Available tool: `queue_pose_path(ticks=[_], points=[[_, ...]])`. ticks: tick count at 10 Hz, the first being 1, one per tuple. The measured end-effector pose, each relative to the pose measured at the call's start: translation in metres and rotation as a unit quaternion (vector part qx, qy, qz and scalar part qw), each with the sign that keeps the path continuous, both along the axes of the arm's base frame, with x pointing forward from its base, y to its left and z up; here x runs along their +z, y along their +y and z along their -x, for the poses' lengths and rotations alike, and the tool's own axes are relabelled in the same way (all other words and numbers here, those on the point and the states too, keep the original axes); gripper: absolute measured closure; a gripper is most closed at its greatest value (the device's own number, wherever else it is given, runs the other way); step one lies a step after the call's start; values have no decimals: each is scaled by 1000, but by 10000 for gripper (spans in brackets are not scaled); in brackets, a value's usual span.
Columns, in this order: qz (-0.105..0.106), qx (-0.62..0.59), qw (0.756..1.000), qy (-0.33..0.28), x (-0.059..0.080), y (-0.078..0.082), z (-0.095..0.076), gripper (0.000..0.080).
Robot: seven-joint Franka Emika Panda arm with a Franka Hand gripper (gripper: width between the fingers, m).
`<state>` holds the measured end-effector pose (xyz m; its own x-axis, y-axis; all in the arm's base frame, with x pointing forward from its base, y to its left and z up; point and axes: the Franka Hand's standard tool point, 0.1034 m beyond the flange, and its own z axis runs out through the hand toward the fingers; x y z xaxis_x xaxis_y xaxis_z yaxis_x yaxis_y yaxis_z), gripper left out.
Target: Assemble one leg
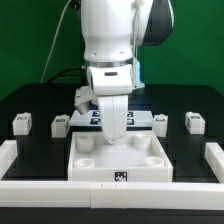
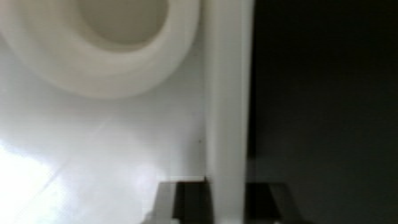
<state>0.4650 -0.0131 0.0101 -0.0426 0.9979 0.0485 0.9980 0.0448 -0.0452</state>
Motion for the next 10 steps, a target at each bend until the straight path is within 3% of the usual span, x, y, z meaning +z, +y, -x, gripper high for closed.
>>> queue_pose_path(ticks=[6, 10], points=[[-19, -33, 999, -14, 0, 82, -20, 738], [-19, -32, 999, -13, 0, 81, -33, 738]])
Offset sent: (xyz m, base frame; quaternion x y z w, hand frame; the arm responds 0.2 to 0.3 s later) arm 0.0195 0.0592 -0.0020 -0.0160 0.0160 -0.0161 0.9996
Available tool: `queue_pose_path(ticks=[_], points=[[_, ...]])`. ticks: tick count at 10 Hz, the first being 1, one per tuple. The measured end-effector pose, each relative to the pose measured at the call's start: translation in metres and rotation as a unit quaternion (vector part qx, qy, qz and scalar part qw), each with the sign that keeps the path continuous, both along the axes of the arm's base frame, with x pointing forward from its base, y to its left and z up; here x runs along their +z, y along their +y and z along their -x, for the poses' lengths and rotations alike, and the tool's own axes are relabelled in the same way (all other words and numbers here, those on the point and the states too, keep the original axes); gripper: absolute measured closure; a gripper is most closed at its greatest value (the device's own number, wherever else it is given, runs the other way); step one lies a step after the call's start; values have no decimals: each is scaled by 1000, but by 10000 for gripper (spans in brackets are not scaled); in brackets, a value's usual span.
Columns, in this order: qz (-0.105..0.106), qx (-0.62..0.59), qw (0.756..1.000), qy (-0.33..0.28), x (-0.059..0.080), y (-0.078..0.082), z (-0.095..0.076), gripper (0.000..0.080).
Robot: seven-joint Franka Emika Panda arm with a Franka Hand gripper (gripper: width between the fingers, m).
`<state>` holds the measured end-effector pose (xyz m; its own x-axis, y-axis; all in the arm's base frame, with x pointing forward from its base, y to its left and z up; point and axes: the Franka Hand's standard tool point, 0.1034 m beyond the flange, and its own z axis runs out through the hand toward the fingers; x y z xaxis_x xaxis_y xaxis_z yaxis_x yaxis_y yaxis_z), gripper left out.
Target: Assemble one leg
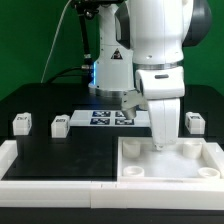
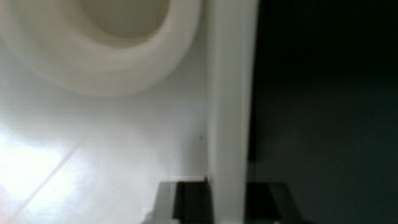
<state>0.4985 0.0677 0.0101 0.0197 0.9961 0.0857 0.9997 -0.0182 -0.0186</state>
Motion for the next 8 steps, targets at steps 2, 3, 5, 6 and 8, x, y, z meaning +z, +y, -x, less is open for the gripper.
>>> queue_pose_path(ticks=[2, 3, 5, 6, 8], points=[[0, 0, 1000, 1, 0, -1, -1, 738], [0, 0, 1000, 2, -1, -1, -1, 738], [0, -1, 1000, 2, -1, -2, 0, 378], [0, -1, 1000, 2, -1, -2, 0, 378], [0, -1, 1000, 3, -2, -2, 0, 214]])
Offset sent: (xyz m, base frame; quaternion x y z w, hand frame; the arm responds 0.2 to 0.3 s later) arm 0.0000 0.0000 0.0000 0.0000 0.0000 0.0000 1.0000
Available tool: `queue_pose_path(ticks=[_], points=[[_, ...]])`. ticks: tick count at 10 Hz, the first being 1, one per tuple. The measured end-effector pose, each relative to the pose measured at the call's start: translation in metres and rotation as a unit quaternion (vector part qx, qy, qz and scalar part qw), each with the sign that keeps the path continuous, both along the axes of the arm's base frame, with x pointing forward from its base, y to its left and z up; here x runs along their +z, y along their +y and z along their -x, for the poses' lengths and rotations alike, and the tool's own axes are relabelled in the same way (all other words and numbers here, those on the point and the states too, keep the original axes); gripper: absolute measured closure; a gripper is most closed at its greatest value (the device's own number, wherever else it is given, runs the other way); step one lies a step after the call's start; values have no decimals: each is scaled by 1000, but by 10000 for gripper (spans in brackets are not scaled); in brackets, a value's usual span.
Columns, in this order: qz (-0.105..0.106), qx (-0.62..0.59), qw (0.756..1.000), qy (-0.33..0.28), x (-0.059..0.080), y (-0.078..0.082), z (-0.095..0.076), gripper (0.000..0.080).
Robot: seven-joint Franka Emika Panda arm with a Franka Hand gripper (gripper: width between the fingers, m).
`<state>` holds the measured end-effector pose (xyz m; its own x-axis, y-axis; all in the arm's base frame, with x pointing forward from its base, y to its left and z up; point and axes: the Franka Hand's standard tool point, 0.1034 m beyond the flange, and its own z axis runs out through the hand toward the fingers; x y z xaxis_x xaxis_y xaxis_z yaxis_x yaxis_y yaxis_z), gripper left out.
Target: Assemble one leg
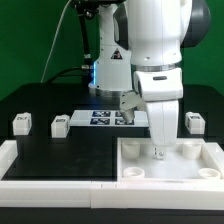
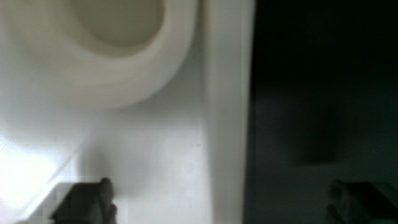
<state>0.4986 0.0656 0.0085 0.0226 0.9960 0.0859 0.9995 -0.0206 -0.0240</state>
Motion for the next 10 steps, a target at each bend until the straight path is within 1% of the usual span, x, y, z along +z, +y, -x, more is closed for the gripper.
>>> queue_pose_path(ticks=[1, 4, 5, 7, 8, 9, 10], points=[[0, 0, 1000, 0, 0, 0, 0, 163], [0, -6, 1000, 0, 1, 0, 0, 150], [3, -29, 1000, -2, 11, 4, 5, 150], [9, -62, 998, -5, 32, 10, 21, 150], [14, -81, 997, -4, 41, 10, 30, 150], [17, -106, 994, 2, 43, 11, 36, 150], [16, -113, 993, 3, 42, 10, 35, 150]])
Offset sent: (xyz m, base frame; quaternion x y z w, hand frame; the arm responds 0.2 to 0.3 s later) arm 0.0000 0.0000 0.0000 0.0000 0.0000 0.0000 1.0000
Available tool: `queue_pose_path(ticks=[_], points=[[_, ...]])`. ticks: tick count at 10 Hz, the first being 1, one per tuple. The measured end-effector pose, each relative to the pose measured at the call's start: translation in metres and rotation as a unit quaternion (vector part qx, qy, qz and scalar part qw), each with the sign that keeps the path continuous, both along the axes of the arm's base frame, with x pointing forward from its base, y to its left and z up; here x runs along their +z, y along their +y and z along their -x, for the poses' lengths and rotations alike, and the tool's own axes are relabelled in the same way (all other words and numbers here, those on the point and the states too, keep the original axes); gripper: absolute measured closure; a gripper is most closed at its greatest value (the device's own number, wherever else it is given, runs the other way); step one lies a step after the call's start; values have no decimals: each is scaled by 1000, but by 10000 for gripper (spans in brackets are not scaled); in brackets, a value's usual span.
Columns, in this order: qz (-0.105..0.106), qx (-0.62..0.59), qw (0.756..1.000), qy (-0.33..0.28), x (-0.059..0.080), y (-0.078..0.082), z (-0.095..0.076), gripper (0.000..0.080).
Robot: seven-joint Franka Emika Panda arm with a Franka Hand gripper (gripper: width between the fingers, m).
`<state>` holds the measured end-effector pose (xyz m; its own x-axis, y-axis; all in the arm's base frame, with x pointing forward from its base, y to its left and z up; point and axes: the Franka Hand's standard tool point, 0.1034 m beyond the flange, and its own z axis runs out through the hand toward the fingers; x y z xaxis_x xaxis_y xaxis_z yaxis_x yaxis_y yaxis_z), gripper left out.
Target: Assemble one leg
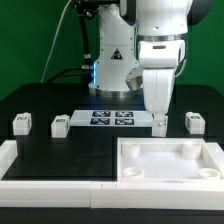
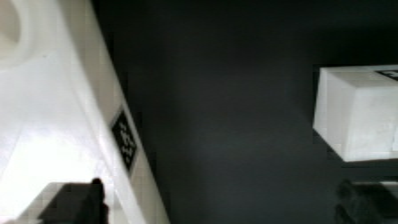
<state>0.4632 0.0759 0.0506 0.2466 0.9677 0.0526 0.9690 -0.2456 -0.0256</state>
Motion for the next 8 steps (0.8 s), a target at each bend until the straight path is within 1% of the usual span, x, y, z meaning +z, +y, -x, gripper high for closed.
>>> queue_pose_path(ticks=[1, 4, 5, 6, 7, 8], points=[[0, -1, 1000, 0, 0, 0, 0, 150], [0, -122, 992, 8, -1, 1, 1, 150], [-2, -226, 974, 19, -3, 1, 9, 150], [-1, -316, 948, 26, -5, 6, 19, 150], [3, -370, 928, 34, -7, 14, 26, 150], [4, -449, 892, 45, -9, 23, 33, 150]])
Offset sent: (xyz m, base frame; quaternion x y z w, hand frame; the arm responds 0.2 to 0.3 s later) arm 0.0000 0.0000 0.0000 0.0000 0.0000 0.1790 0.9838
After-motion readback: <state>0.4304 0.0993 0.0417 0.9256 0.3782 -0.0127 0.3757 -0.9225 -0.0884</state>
